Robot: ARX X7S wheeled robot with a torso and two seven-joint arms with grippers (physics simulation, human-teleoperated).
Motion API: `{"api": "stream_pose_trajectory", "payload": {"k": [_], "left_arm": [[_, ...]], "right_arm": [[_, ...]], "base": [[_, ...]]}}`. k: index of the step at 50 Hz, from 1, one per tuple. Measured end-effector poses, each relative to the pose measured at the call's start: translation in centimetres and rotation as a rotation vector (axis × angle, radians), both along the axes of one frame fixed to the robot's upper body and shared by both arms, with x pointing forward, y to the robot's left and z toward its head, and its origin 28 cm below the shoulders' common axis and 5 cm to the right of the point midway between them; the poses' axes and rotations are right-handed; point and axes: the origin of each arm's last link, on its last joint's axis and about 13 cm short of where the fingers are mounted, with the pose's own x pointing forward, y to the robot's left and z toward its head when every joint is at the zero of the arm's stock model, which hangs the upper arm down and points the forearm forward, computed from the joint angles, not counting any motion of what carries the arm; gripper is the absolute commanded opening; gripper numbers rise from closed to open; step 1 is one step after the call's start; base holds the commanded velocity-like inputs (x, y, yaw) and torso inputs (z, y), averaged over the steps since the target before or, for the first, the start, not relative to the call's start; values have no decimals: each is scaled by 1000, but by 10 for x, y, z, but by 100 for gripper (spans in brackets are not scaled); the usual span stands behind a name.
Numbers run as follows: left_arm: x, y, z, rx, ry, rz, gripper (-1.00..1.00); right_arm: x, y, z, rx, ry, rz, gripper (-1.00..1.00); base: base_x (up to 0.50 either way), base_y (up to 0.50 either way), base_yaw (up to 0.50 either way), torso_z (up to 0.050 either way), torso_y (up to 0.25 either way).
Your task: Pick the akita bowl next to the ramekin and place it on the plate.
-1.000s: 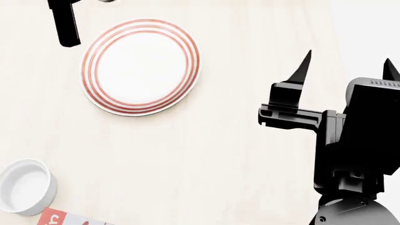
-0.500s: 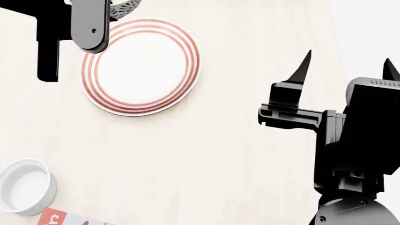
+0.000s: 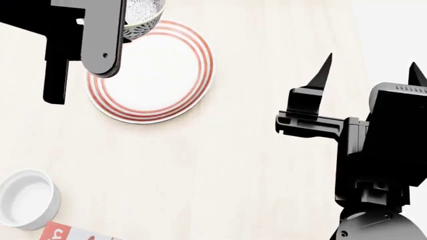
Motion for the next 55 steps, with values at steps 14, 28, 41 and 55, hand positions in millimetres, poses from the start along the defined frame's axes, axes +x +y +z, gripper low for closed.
{"api": "stream_pose_trajectory", "payload": {"k": [14, 28, 41, 55], "left_arm": [[6, -2, -9, -9, 5, 2, -100], [21, -3, -26, -28, 8, 52, -100], [30, -3, -40, -42, 2, 92, -100], [37, -3, -49, -48, -26, 121, -100]], "right_arm": [[0, 0, 0, 1, 0, 0, 100], [0, 0, 0, 1, -1, 0, 100], [0, 0, 0, 1, 0, 1, 100], [0, 0, 0, 2, 1, 0, 100]], "base": [[0, 0, 0, 0, 1], [0, 0, 0, 0, 0], [0, 0, 0, 0, 1], [0, 0, 0, 0, 1]]}}
